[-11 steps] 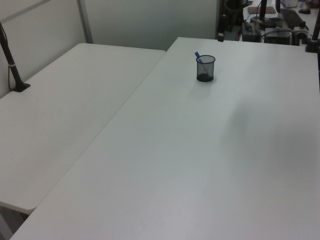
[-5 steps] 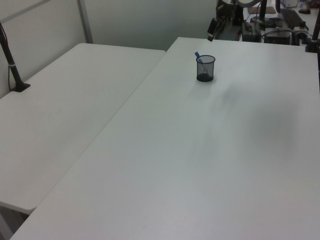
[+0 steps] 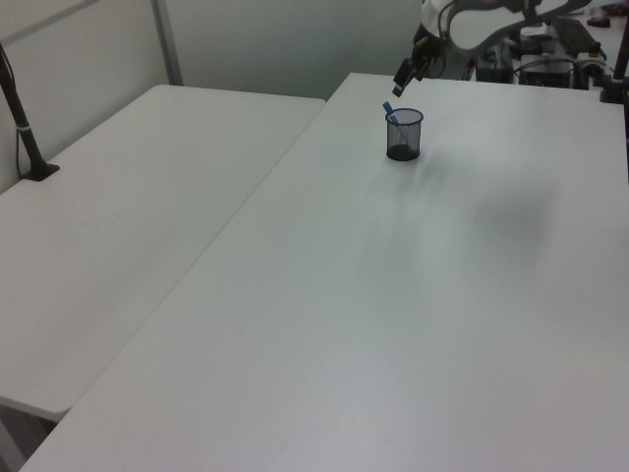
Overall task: Remove the marker
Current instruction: 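Lower the gripper and close it on the blue-capped marker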
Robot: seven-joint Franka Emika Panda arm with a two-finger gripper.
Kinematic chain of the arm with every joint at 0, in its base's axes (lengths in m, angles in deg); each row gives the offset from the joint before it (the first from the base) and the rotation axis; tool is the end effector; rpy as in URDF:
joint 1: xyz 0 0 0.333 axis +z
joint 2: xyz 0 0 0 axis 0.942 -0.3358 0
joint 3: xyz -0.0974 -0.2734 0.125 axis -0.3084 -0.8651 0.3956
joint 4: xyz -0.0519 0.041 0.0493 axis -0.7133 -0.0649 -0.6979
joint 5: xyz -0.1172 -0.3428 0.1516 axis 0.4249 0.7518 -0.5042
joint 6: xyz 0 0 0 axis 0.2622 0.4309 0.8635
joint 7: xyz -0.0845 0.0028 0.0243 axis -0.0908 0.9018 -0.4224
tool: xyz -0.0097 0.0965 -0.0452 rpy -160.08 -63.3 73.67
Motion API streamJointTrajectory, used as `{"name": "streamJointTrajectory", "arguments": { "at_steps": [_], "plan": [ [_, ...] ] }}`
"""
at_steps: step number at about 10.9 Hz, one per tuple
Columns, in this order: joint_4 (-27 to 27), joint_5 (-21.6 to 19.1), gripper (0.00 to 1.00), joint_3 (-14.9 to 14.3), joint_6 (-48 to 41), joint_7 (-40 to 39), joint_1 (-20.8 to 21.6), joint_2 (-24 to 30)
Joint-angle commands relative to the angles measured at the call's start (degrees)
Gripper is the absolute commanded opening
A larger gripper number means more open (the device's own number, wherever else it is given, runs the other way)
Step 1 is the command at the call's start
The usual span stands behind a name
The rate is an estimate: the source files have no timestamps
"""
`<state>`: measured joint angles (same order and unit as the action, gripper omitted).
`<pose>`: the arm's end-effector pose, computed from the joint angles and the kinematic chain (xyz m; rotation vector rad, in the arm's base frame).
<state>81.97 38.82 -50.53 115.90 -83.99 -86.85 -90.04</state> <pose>0.6795 -0.2118 0.4462 2.8778 -0.3236 0.7746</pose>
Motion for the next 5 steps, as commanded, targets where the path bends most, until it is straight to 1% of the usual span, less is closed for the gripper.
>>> {"name": "streamJointTrajectory", "arguments": {
  "at_steps": [1,2,5],
  "plan": [
    [0.1,0.0,0.71,-0.5,8.9,2.2,-0.2,-3.5],
    [0.1,0.2,0.63,-0.6,11.0,2.2,-0.3,-4.6],
    [0.1,0.2,0.54,-0.6,15.2,2.2,-0.1,-7.1]
  ]
}}
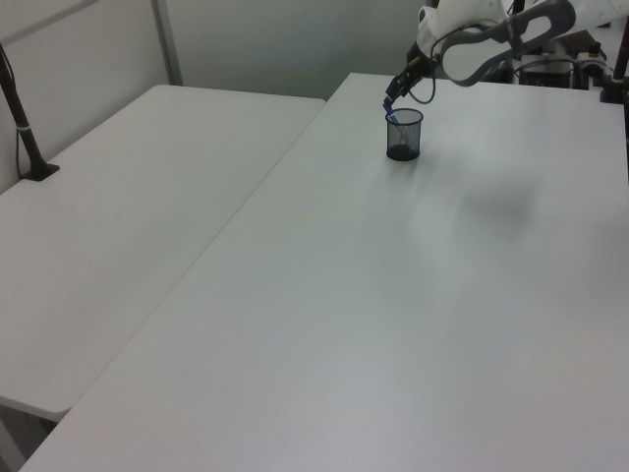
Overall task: Remove the marker
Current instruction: 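Lower the gripper and close it on the blue-capped marker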
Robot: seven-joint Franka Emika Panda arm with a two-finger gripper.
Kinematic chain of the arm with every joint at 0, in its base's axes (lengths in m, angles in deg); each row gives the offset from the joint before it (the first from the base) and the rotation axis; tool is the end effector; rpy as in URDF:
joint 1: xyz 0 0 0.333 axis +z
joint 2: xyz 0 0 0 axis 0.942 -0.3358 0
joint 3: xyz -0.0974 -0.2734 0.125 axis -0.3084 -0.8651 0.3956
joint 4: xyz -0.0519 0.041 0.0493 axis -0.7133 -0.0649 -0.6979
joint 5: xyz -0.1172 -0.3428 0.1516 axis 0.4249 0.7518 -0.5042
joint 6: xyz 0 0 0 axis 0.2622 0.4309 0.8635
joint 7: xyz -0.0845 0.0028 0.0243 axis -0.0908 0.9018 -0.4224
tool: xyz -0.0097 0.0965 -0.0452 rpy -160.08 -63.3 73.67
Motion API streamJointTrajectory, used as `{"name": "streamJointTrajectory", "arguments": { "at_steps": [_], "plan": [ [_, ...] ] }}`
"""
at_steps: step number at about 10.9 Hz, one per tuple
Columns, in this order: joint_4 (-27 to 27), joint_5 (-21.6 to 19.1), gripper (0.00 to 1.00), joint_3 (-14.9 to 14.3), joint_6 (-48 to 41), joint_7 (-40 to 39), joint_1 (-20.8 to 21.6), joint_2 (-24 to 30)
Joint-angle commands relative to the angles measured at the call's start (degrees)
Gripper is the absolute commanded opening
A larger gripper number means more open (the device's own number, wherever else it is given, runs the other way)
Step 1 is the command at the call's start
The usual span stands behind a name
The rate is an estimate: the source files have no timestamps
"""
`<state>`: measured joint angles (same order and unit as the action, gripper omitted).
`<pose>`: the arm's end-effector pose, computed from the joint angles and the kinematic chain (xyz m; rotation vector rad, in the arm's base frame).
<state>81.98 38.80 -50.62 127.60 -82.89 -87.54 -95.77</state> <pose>0.6935 -0.2242 0.4011 2.8208 -0.3502 0.9212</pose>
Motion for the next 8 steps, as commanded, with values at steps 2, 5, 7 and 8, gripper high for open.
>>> {"name": "streamJointTrajectory", "arguments": {
  "at_steps": [2,5,7,8],
  "plan": [
    [0.1,0.2,0.49,-0.5,4.5,1.2,0.7,-1.8],
    [0.1,0.2,0.3,-0.5,4.5,1.1,0.8,-1.9],
    [0.1,0.2,0.21,-0.5,4.5,1.1,0.9,-1.9],
    [0.1,0.3,0.19,-0.5,4.5,1.1,0.9,-1.9]
  ]
}}
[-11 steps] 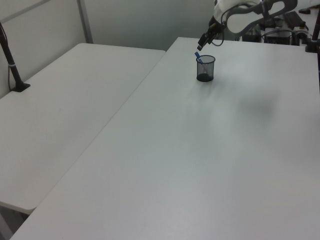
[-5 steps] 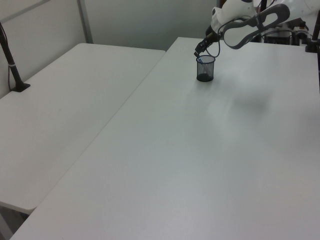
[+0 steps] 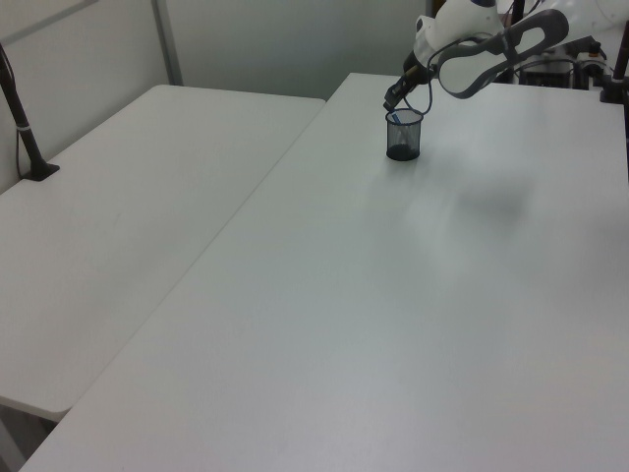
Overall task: Remove the marker
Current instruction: 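Lower the gripper and close it on the blue-capped marker, then lift the marker straight up out of the pen cup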
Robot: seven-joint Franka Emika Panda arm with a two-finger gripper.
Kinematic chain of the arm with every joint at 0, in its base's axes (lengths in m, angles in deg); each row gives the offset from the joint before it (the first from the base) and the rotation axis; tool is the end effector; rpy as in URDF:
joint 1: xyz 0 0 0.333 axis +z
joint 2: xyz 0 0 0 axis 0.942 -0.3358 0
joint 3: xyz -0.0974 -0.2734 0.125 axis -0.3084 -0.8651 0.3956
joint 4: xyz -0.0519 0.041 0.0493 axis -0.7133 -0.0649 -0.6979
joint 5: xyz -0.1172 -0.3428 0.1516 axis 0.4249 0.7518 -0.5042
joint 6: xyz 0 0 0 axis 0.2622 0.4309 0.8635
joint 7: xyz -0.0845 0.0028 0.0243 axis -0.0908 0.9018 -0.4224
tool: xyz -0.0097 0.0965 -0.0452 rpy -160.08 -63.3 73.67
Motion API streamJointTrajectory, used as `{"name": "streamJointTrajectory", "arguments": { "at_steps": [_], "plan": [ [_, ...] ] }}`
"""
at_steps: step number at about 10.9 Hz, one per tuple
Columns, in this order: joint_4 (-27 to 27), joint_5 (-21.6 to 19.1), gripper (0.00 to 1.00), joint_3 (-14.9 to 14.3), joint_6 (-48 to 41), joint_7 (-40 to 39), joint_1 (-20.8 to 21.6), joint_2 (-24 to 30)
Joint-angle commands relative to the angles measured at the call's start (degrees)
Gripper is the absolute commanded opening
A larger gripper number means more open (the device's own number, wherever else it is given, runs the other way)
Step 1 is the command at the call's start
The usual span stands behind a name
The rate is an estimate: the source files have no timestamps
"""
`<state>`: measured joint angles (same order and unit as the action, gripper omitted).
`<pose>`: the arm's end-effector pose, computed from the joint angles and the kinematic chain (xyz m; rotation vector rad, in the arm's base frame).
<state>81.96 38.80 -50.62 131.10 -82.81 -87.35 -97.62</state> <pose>0.6981 -0.2225 0.3859 2.8067 -0.3416 0.9626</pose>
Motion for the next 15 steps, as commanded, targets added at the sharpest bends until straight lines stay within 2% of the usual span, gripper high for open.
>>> {"name": "streamJointTrajectory", "arguments": {
  "at_steps": [1,3,10,12,15],
  "plan": [
    [0.2,0.3,0.11,-0.5,1.0,1.1,0.6,0.0],
    [0.1,0.3,0.05,-0.5,1.0,1.0,0.6,0.3],
    [0.2,0.4,0.04,-0.2,-0.7,0.0,0.7,8.9],
    [0.1,0.4,0.04,0.7,-9.3,-1.1,1.0,11.8],
    [0.2,0.4,0.05,4.7,-19.3,-2.4,2.5,12.7]
  ]
}}
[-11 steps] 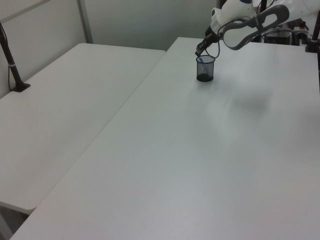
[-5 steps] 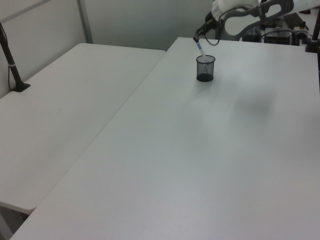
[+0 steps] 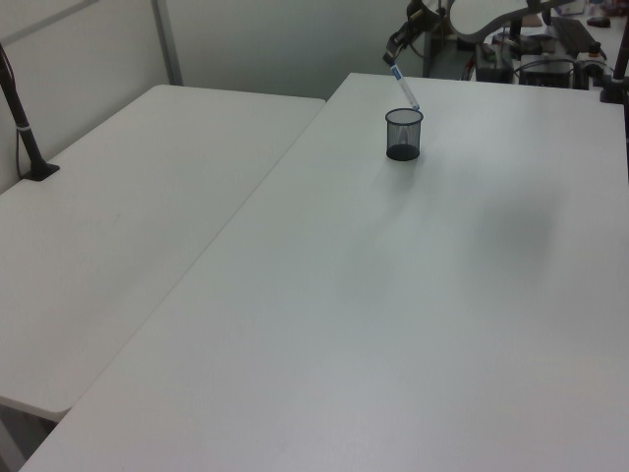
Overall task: Remove the marker
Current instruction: 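Lift the marker straight up out of the pen cup, then carry the marker away from the cup and lower it to the table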
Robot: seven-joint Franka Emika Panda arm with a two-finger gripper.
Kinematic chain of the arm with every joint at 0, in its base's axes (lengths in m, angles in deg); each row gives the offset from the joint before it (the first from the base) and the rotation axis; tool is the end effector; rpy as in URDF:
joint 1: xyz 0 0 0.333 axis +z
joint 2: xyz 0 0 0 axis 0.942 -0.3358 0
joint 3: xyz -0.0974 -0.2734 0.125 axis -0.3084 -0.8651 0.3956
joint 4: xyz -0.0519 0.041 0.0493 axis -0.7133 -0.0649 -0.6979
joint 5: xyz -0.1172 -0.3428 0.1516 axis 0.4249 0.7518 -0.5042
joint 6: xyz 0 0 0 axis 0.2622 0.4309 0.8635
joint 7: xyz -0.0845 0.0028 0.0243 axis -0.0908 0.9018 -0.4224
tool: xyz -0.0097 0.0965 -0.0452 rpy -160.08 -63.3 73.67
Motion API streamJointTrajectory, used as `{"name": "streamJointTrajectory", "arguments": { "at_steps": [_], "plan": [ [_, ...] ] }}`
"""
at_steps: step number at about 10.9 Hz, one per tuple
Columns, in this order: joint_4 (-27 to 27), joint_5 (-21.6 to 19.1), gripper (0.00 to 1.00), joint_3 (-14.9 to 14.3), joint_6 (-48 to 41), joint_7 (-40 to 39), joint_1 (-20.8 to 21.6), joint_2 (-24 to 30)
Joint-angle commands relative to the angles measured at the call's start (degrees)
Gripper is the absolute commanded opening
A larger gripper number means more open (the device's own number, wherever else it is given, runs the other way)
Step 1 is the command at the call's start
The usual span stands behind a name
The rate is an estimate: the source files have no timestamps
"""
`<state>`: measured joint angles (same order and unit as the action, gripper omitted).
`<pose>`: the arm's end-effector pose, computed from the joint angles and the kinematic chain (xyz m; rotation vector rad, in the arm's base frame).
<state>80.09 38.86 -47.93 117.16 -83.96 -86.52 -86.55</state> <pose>0.6843 -0.1801 0.5094 2.8419 -0.2596 0.9503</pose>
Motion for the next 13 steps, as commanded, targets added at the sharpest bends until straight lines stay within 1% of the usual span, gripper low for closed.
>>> {"name": "streamJointTrajectory", "arguments": {
  "at_steps": [1,2,3,5,8,9,10,11,12,13],
  "plan": [
    [2.5,0.3,0.05,2.1,-6.7,-1.2,3.0,1.4],
    [2.5,0.3,0.05,2.1,-9.4,-1.2,4.1,1.0],
    [2.4,0.3,0.07,2.0,-9.7,-1.2,5.1,-0.4],
    [2.3,0.3,0.1,2.0,-9.7,-1.2,6.5,-3.1],
    [2.3,0.3,0.11,2.0,-9.6,-1.0,8.6,-6.6],
    [2.1,0.3,0.14,2.0,-9.6,-0.9,8.8,-7.6],
    [2.1,0.4,0.22,2.0,-9.3,-0.8,8.9,-7.9],
    [2.1,0.4,0.4,2.0,-9.4,-0.8,9.0,-7.9],
    [2.1,0.3,0.74,2.0,-9.6,-0.6,9.1,-7.7],
    [2.0,0.3,1.0,2.0,-9.6,-0.6,9.2,-7.1]
  ]
}}
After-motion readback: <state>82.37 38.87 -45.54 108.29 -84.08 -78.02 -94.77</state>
